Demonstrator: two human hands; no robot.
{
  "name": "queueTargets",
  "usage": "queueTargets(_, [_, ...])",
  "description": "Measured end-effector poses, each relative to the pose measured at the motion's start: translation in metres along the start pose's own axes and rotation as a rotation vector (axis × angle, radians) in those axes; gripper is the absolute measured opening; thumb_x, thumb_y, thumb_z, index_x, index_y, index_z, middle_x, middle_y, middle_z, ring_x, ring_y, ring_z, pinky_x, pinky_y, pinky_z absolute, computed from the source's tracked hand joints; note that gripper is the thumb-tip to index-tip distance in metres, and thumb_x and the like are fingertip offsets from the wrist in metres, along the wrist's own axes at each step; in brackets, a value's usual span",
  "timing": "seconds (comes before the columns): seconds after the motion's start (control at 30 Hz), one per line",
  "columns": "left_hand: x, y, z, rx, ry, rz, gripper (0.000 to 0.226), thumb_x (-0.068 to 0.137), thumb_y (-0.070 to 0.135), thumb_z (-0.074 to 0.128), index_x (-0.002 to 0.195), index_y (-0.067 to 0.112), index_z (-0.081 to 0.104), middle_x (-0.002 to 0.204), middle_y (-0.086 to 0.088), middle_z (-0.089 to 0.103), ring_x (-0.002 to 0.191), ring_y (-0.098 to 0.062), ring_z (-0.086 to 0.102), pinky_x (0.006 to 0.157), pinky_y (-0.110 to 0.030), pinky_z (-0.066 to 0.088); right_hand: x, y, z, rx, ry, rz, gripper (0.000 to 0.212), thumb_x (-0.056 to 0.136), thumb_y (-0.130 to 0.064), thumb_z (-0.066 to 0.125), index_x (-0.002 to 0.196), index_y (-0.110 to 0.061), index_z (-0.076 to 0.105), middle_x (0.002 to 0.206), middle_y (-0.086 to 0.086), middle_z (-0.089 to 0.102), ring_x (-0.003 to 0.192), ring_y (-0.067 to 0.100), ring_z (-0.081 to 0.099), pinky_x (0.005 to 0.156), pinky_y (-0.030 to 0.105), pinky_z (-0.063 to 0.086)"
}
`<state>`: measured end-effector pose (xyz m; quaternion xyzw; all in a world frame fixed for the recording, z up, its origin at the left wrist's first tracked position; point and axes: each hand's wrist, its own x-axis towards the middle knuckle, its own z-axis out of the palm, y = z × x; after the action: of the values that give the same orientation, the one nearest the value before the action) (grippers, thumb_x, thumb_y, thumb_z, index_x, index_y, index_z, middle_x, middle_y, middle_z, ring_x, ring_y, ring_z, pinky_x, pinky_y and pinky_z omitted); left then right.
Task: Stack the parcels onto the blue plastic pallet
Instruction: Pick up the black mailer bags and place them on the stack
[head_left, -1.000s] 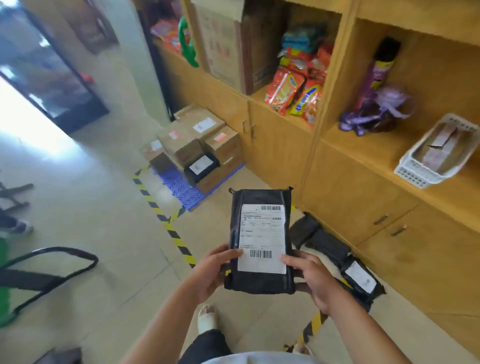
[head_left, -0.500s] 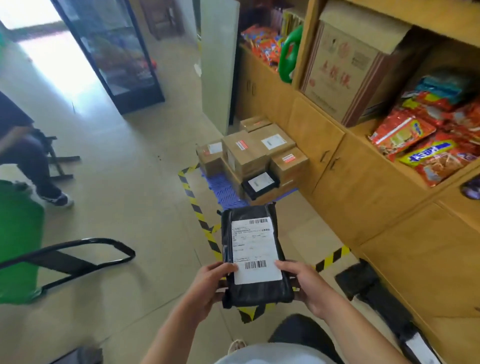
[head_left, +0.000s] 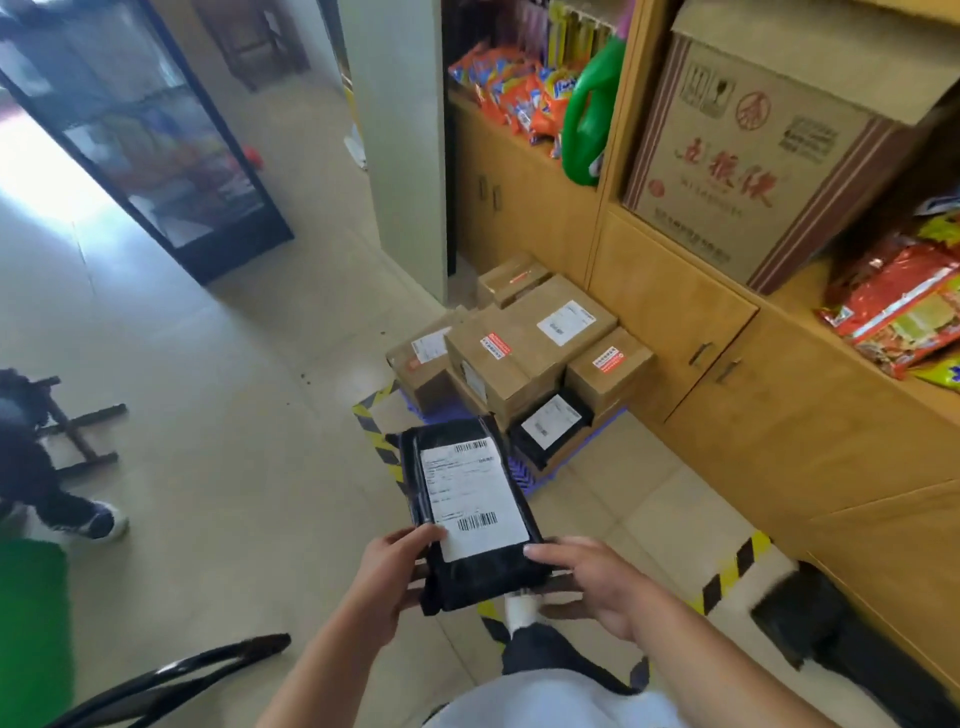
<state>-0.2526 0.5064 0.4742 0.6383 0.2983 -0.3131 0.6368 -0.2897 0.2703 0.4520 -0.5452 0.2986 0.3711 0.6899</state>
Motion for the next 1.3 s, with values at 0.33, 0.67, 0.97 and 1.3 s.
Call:
queueTargets(0.33, [0.143,0.137,-0.021,0.161,-0.190,-0.051,0.024,0.090,0.009,0.062,0.113,0.011,0.066,0.102,-0.010,0.076,0.092,-0.032,0.070,0.077,-0.046,0.057,0.104,-0.105,0.039,0.425,0.162,0.022,0.017,0.085,-0.014,0.075,0.101,-0.013,0.070,0.092,0.008,0.074,0.090,0.025,0.068,0.080,0.038,0.056])
queueTargets(0.67, [0.301,0.190,-0.002,0.654,-0.475,-0.299,0.035,0.085,0.020,0.069,0.117,0.008,0.065,0.092,-0.008,0.076,0.078,-0.025,0.072,0.064,-0.035,0.058,0.185,-0.089,0.094,1.169,0.418,0.062,0.032,0.081,-0.010,0.073,0.111,-0.006,0.063,0.106,0.023,0.073,0.103,0.037,0.068,0.097,0.051,0.051])
queueTargets(0.97, [0.513,0.181,0.069,1.357,-0.278,0.176,0.100,0.062,0.055,0.071,0.149,0.029,0.030,0.150,-0.012,0.035,0.132,-0.036,0.042,0.107,-0.051,0.040,0.345,-0.011,0.027,1.512,0.721,0.127,0.024,0.096,-0.003,0.057,0.120,-0.007,0.061,0.121,0.021,0.066,0.103,0.035,0.065,0.100,0.048,0.049])
queueTargets(1.3, [0.656,0.140,0.147,1.674,-0.235,0.396,0.107,0.060,0.052,0.078,0.146,0.054,0.013,0.164,-0.006,-0.004,0.147,-0.045,0.011,0.112,-0.060,0.028,0.513,0.002,-0.106,1.351,0.714,-0.080,0.043,0.097,0.007,0.047,0.137,-0.009,0.054,0.120,0.019,0.065,0.106,0.032,0.065,0.096,0.042,0.052])
